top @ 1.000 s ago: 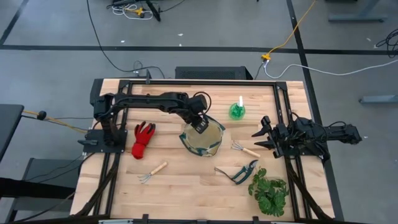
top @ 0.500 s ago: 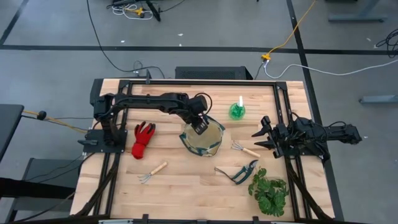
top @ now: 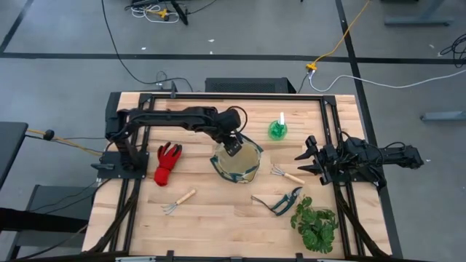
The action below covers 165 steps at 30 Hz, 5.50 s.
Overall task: Pick & Place Garden tools in Gardening bag
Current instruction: Move the green gardening bag to the center of the table, then put the red gloves into the green gardening bag
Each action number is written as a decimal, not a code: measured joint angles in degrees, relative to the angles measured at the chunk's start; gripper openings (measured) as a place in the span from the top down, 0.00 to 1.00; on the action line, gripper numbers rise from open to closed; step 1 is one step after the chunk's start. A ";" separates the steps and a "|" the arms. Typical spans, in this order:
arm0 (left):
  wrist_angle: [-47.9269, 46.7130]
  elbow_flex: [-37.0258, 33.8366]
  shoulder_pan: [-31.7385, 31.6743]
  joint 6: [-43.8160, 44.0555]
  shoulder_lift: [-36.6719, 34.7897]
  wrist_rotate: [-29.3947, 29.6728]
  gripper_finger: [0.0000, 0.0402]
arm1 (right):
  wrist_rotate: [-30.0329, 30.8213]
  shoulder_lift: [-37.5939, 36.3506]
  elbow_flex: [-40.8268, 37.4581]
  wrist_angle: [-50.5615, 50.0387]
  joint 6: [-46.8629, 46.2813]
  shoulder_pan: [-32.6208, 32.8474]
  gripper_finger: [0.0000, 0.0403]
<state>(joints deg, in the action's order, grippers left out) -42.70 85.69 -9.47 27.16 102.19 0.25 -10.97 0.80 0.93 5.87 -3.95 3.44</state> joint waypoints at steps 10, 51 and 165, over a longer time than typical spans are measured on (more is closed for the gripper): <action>-0.09 0.00 0.02 -2.26 -1.70 0.11 0.51 | 0.00 0.00 0.00 1.51 0.00 -0.02 0.60; -47.32 -1.40 26.36 38.24 -18.07 25.21 0.51 | 4.05 0.00 0.00 2.58 0.00 -0.02 0.60; -15.43 -36.45 38.97 59.06 -34.44 40.53 0.89 | 4.10 0.00 0.00 -0.45 -1.20 0.00 0.60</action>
<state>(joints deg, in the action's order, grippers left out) -58.13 49.24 29.50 86.23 67.75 40.78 -6.87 0.80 0.93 5.42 -5.15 3.44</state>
